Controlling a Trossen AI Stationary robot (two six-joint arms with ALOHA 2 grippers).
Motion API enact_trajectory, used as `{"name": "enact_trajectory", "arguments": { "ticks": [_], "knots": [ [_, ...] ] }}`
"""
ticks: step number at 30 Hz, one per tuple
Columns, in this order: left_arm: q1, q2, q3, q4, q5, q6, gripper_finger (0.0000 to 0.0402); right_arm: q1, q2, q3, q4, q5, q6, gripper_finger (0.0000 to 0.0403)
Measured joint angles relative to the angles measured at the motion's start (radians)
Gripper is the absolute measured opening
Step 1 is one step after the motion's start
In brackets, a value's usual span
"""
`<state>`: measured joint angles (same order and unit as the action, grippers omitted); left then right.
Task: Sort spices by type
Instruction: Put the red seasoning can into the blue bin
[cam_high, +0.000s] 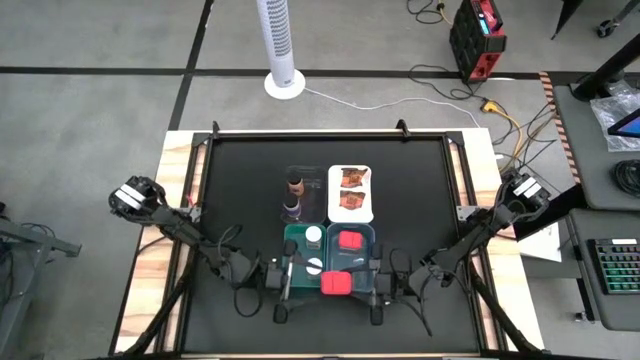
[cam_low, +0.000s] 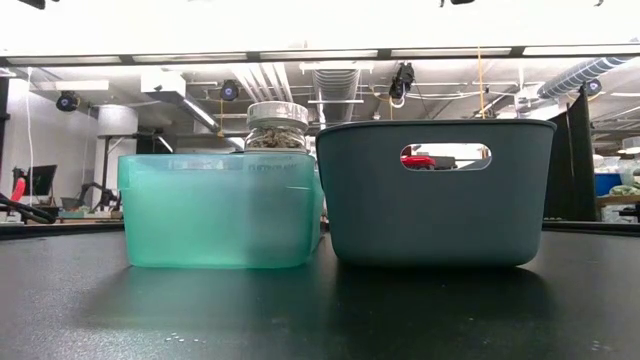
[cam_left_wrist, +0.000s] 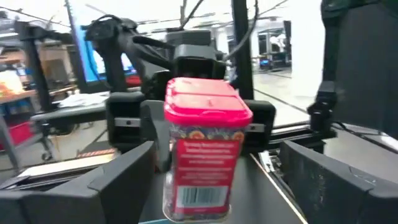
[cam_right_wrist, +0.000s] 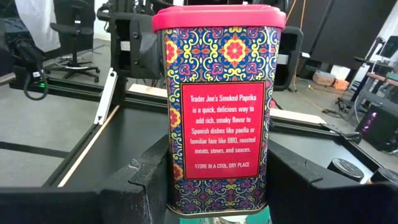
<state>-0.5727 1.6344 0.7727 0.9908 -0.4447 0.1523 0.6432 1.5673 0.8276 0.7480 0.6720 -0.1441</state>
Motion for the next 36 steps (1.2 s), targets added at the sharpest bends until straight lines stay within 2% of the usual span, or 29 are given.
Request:
{"name": "enact_trajectory", "arguments": {
  "ticks": [7,14,19,36],
  "knots": [
    [0.018,0.000,0.000,-0.014,0.013,-0.002,0.0325,-0.003,0.000,0.001,0.016,-0.001,-0.012,0.0187],
    [0.031,0.001,0.001,-0.004,0.012,-0.004,0.0325,-0.025,0.000,0.002,0.077,-0.053,-0.067,0.0187],
    [0.043,0.001,0.018,-0.013,0.039,-0.005,0.0324,-0.064,0.000,0.002,0.097,-0.127,-0.066,0.0187],
    [0.078,0.001,0.018,-0.022,0.039,-0.033,0.0308,-0.076,0.019,0.029,0.097,-0.153,-0.093,0.0187]
  ]
}}
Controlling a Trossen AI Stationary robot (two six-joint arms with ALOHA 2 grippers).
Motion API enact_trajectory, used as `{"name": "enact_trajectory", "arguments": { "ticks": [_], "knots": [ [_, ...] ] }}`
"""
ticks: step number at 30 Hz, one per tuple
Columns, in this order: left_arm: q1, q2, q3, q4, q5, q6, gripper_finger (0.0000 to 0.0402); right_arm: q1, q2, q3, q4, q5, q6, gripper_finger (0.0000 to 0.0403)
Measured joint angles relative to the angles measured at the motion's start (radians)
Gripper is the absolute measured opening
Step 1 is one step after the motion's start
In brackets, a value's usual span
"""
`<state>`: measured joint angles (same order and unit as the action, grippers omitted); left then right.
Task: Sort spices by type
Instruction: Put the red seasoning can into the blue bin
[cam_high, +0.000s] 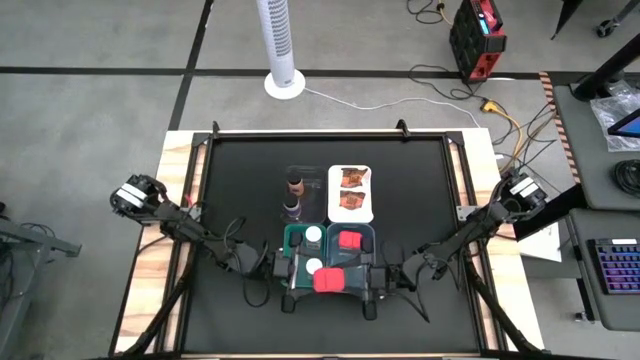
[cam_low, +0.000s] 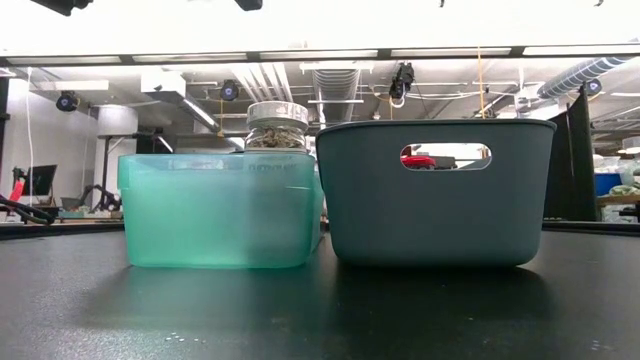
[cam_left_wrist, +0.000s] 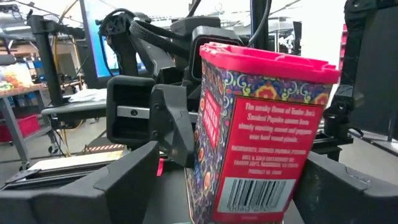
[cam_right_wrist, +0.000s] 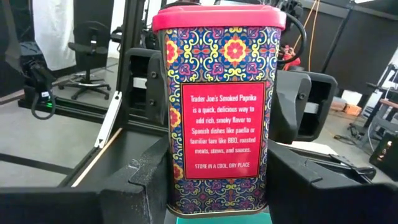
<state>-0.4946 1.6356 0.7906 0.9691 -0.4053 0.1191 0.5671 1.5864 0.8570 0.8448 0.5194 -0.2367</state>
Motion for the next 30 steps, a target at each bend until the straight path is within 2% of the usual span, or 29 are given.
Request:
{"name": "enact_trajectory", "arguments": {
  "ticks": [3,6,12,15,17,21,24,30],
  "knots": [
    [0.000,0.000,0.000,-0.004,0.000,0.001,0.0287,-0.002,0.000,0.000,-0.001,0.000,0.000,0.0187],
    [-0.001,0.000,0.000,-0.010,0.001,0.001,0.0243,-0.005,0.000,0.000,-0.001,0.002,0.002,0.0191],
    [-0.001,0.000,0.000,-0.012,-0.005,-0.001,0.0148,-0.009,0.000,0.000,-0.009,-0.001,0.017,0.0244],
    [-0.008,0.000,0.000,-0.027,-0.012,-0.002,0.0146,-0.009,-0.005,0.000,-0.056,0.014,0.045,0.0259],
    [-0.016,0.000,-0.001,-0.038,-0.029,-0.001,0.0146,-0.008,-0.013,0.001,-0.104,0.060,0.072,0.0266],
    [-0.055,0.000,-0.001,-0.087,-0.177,-0.001,0.0151,0.001,-0.060,0.000,-0.269,0.139,0.146,0.0279],
    [-0.089,0.000,-0.001,-0.143,-0.257,-0.001,0.0164,0.006,-0.112,0.012,-0.405,0.155,0.233,0.0288],
    [-0.107,0.000,-0.001,-0.161,-0.263,-0.029,0.0157,0.009,-0.137,0.139,-0.704,0.151,0.333,0.0305]
  ]
}}
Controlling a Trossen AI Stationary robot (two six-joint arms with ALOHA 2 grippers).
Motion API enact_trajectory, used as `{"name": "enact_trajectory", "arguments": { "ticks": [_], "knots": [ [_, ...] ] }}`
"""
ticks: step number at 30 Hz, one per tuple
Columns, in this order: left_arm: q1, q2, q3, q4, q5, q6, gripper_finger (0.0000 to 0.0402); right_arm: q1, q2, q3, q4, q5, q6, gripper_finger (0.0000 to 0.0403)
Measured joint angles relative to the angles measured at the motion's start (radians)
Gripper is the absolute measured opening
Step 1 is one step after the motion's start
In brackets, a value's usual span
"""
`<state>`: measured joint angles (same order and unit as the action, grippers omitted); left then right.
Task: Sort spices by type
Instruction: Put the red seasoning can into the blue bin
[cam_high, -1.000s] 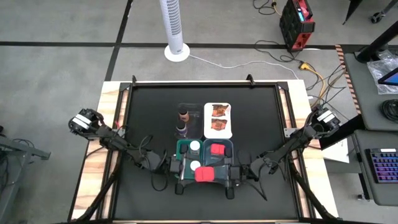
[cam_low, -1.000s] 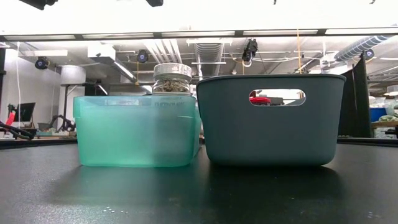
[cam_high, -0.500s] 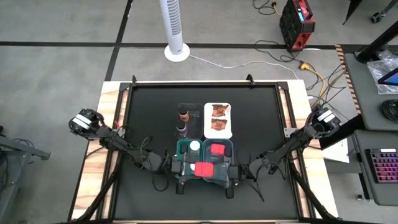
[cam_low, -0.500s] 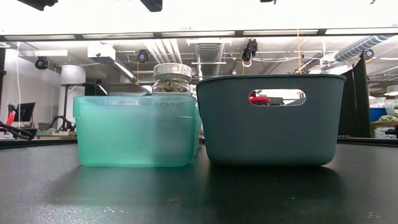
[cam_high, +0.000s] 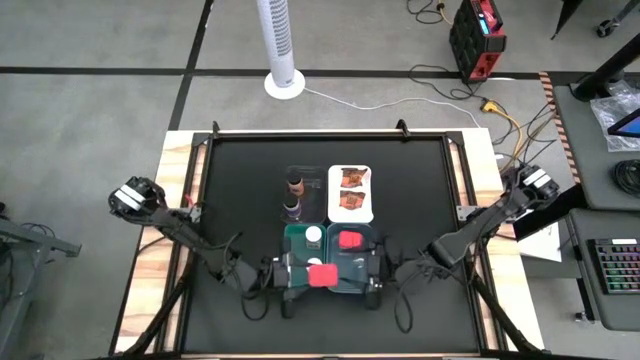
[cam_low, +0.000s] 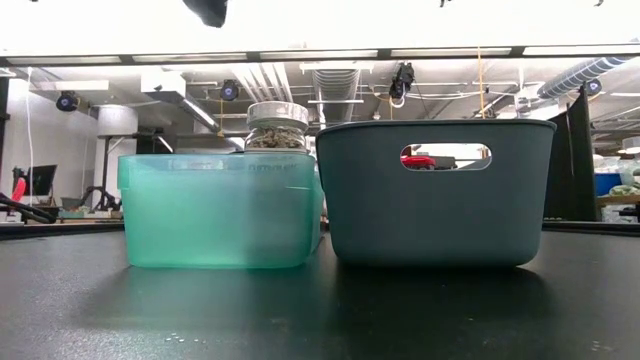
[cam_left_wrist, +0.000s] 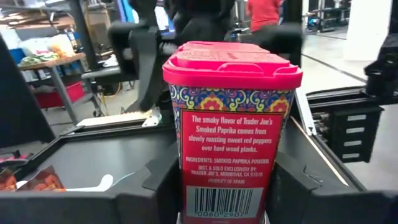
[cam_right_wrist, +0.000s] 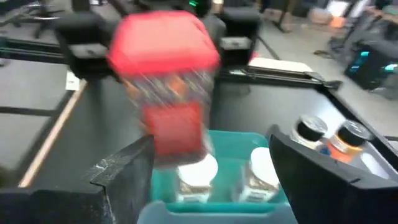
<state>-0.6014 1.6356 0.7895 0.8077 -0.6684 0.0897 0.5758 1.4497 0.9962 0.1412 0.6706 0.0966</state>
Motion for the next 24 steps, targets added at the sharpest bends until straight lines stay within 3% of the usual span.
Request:
{"name": "enact_trajectory", "arguments": {
  "ticks": [5,14,20,24],
  "knots": [
    [0.000,0.000,0.000,-0.006,-0.002,-0.002,0.0157,0.000,0.026,0.118,-0.118,-0.100,-0.002,0.0321],
    [0.003,0.000,0.000,-0.011,-0.002,-0.002,0.0156,-0.019,0.057,0.221,-0.206,-0.130,-0.018,0.0338],
    [0.003,0.000,0.000,-0.005,-0.002,-0.002,0.0156,-0.047,0.091,0.229,-0.169,-0.158,-0.074,0.0321],
    [0.003,0.000,0.001,-0.003,-0.003,-0.003,0.0157,-0.053,0.093,0.228,-0.150,-0.160,-0.101,0.0288]
  ]
}}
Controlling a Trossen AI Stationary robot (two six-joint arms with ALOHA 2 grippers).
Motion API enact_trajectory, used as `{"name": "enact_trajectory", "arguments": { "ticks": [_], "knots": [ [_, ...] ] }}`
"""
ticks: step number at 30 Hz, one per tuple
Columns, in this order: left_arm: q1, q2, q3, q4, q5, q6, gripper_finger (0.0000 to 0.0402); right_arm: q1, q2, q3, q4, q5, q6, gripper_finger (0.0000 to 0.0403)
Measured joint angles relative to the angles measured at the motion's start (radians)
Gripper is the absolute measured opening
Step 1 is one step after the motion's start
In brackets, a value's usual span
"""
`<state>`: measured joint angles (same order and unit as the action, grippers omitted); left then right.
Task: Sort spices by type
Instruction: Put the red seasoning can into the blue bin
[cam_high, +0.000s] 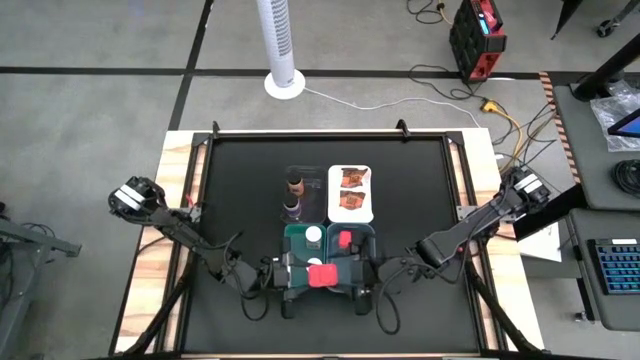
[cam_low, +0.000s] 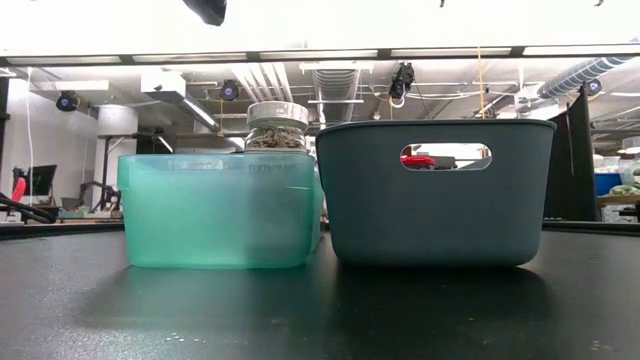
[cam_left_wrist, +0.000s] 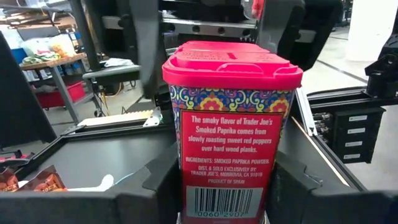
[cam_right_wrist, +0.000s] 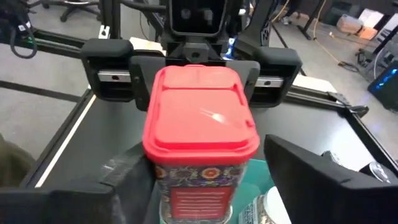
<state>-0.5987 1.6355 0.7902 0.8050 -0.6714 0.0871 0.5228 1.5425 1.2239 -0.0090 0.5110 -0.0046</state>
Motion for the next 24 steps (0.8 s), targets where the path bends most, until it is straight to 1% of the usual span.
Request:
{"name": "enact_trajectory", "arguments": {
  "ticks": [3,7,10,15,17,24],
  "knots": [
    [0.000,-0.001,0.001,-0.001,0.000,0.000,0.0162,0.000,0.000,0.000,0.000,0.000,-0.006,0.0245],
    [0.003,-0.001,0.001,0.005,-0.004,0.001,0.0175,0.000,0.000,0.000,0.006,-0.003,-0.006,0.0172],
    [0.003,-0.001,0.001,0.005,-0.022,0.001,0.0185,0.000,-0.001,0.000,-0.006,0.001,-0.012,0.0167],
    [-0.010,-0.001,0.001,0.002,-0.132,0.022,0.0202,0.000,-0.029,0.000,-0.058,0.009,0.011,0.0167],
    [-0.015,-0.001,0.001,-0.010,-0.160,0.033,0.0209,0.001,-0.040,0.000,-0.094,0.014,0.028,0.0167],
    [-0.018,-0.001,0.001,-0.019,-0.176,0.054,0.0221,0.003,-0.055,-0.013,-0.216,0.027,0.109,0.0167]
  ]
}}
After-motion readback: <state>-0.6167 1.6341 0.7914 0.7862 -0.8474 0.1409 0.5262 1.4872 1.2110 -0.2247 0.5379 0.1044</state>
